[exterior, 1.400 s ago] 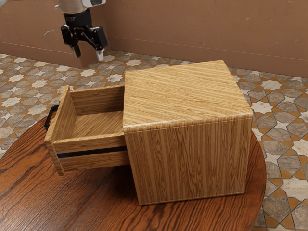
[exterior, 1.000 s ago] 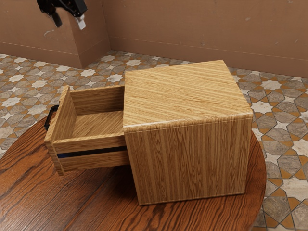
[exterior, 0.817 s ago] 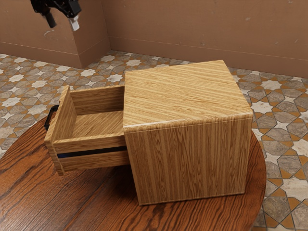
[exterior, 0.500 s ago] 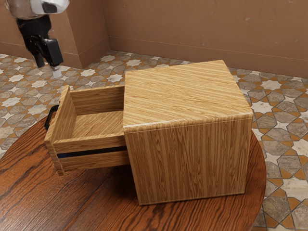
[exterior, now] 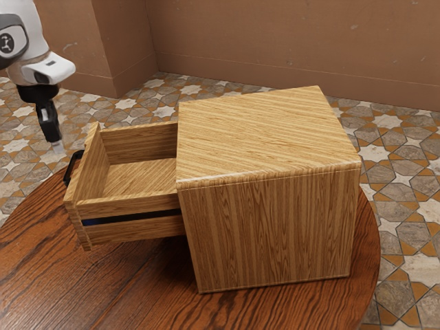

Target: Push the drawer handle with one arm to close the drawer

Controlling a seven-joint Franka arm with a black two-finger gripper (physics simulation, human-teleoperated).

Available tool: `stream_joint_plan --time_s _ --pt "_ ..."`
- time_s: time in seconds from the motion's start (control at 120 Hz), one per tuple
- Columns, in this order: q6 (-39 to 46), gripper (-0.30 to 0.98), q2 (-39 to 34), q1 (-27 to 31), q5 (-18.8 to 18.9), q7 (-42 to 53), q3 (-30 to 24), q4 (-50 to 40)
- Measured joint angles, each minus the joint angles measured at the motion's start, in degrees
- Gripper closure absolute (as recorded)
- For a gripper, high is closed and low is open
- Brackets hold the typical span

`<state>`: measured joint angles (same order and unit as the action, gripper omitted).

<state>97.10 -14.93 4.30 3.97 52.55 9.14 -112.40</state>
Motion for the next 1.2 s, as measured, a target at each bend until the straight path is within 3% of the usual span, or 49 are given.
stream_joint_plan --time_s 0.15,0.342,0.733,1.2 --pt "4.8 0.61 -0.1 1.0 0.1 8.8 0.3 -3.8" --pt "10.4 0.73 0.1 2.1 -0.1 17.2 0.4 -8.2" --pt "17.6 0.78 -0.1 2.1 0.0 28.3 0.3 -12.6" --pt "19.1 0.78 -1.0 1.5 -4.0 34.0 -1.4 -12.8"
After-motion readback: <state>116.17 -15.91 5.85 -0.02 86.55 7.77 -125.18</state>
